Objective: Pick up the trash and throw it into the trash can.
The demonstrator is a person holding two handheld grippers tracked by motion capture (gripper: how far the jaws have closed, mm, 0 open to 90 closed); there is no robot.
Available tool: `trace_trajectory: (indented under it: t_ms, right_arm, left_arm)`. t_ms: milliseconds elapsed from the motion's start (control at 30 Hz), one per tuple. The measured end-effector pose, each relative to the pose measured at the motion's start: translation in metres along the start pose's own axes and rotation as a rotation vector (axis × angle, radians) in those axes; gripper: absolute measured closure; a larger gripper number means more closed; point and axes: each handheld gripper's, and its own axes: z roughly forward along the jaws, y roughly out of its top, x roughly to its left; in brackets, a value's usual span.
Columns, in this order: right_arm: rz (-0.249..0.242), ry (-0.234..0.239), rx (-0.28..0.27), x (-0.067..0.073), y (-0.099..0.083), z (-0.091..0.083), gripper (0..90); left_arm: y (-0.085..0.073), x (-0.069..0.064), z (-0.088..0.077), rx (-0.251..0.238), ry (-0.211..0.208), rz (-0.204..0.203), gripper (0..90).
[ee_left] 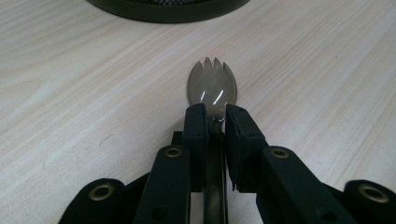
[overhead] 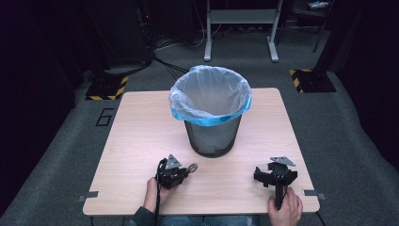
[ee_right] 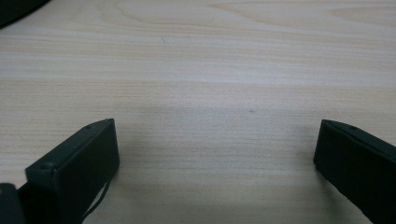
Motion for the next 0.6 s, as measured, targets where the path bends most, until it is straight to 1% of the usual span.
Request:
trace_trajectory:
  t_ms: [67,100,167,200,233,267,300,333,433,467,500,600]
  right_arm:
    - [0.0,0.0,0.0,0.0,0.0,0.0,0.0]
    - [0.0,0.0,0.0,0.0,0.0,0.0,0.0]
    - [0.0,0.0,0.0,0.0,0.0,0.0,0.0]
    - [0.0,0.0,0.0,0.0,0.0,0.0,0.0]
    - [0.0,0.0,0.0,0.0,0.0,0.0,0.0]
    - [0.0,0.0,0.0,0.0,0.0,0.0,0.0]
    - [0.0,0.0,0.0,0.0,0.0,0.0,0.0]
    - [0.0,0.0,0.0,0.0,0.0,0.0,0.0]
    - [0.0,0.0,0.0,0.0,0.0,0.0,0.0]
    - [0.0,0.0,0.0,0.0,0.0,0.0,0.0]
    - [0.0,0.0,0.0,0.0,0.0,0.0,0.0]
    - [0.0,0.0,0.0,0.0,0.0,0.0,0.0]
  left_arm:
    - [0.001,0.001,0.0,0.007,0.013,0.022,79.3]
    - [0.001,0.002,-0.001,0.013,0.015,0.024,79.3]
    - [0.001,0.003,-0.002,0.008,0.02,0.017,79.3]
    - [0.001,0.005,-0.004,0.003,0.027,0.025,79.3]
    - [0.001,0.005,-0.005,0.001,0.028,0.017,79.3]
    - [0.002,0.007,-0.006,-0.004,0.036,0.025,79.3]
    - [0.002,0.007,-0.007,-0.01,0.036,0.006,79.3]
    - [0.002,0.009,-0.008,-0.015,0.037,0.0,79.3]
    - [0.003,0.011,-0.011,-0.019,0.04,-0.001,79.3]
    - [0.004,0.013,-0.013,-0.023,0.041,0.005,79.3]
    - [0.004,0.013,-0.013,-0.024,0.041,-0.001,79.3]
    - [0.006,0.015,-0.015,-0.029,0.043,-0.003,79.3]
